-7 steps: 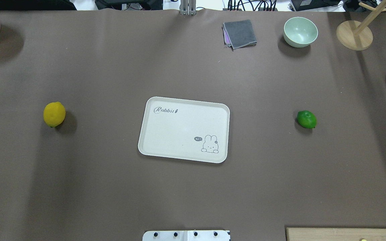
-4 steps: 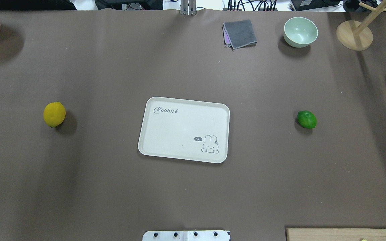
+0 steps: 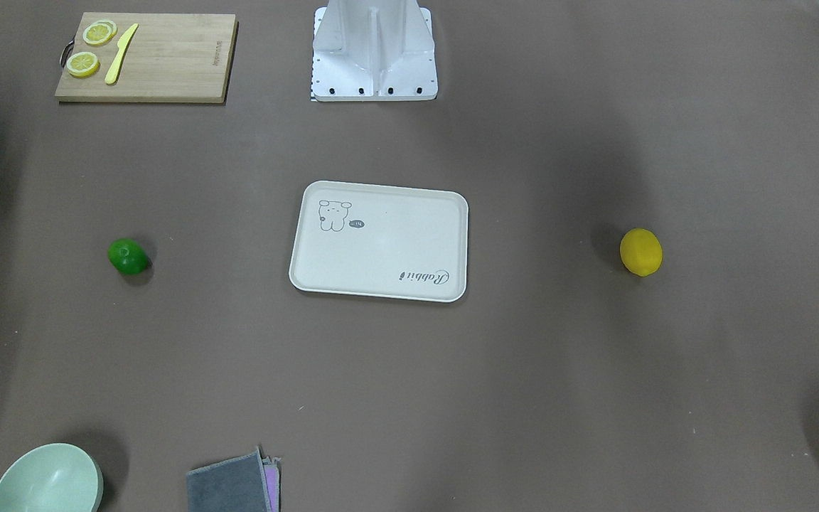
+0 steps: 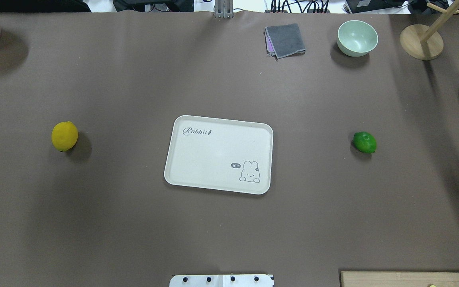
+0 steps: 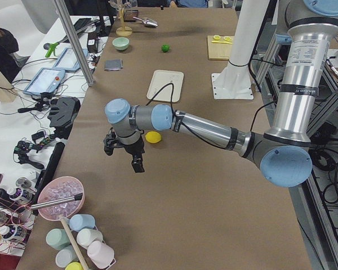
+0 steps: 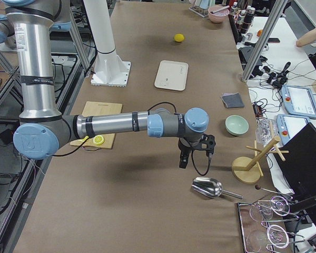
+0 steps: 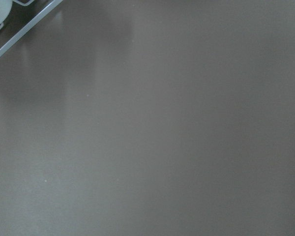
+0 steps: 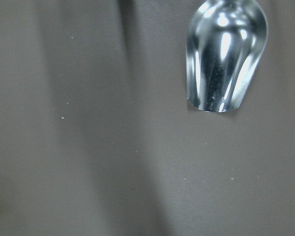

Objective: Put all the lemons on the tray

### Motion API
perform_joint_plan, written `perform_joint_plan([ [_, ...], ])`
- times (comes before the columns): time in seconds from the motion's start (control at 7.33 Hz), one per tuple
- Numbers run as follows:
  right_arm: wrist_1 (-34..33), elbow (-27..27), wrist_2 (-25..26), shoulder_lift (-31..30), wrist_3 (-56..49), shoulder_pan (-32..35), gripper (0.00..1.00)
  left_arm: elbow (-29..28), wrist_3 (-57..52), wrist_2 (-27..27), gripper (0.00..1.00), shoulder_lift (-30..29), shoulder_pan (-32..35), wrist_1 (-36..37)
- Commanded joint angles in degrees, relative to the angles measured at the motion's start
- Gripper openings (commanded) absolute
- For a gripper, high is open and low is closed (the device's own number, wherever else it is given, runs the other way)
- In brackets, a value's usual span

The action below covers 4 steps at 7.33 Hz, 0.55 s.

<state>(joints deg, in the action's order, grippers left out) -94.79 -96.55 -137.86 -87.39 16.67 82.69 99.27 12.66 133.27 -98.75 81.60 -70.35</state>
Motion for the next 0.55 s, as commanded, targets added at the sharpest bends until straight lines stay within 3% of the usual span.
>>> perform_joint_plan([
  [0.0,0.04,-1.27,0.05,3.87,9.04,-7.08,1.0,-0.13,11.11,2.06,0.98,-1.45,-4.41,-5.81],
  [0.41,9.94,1.28,1.71,4.95,14.77,-16.39,1.0,-2.33,31.56,3.31,0.98,-1.97,-12.82,-25.31],
])
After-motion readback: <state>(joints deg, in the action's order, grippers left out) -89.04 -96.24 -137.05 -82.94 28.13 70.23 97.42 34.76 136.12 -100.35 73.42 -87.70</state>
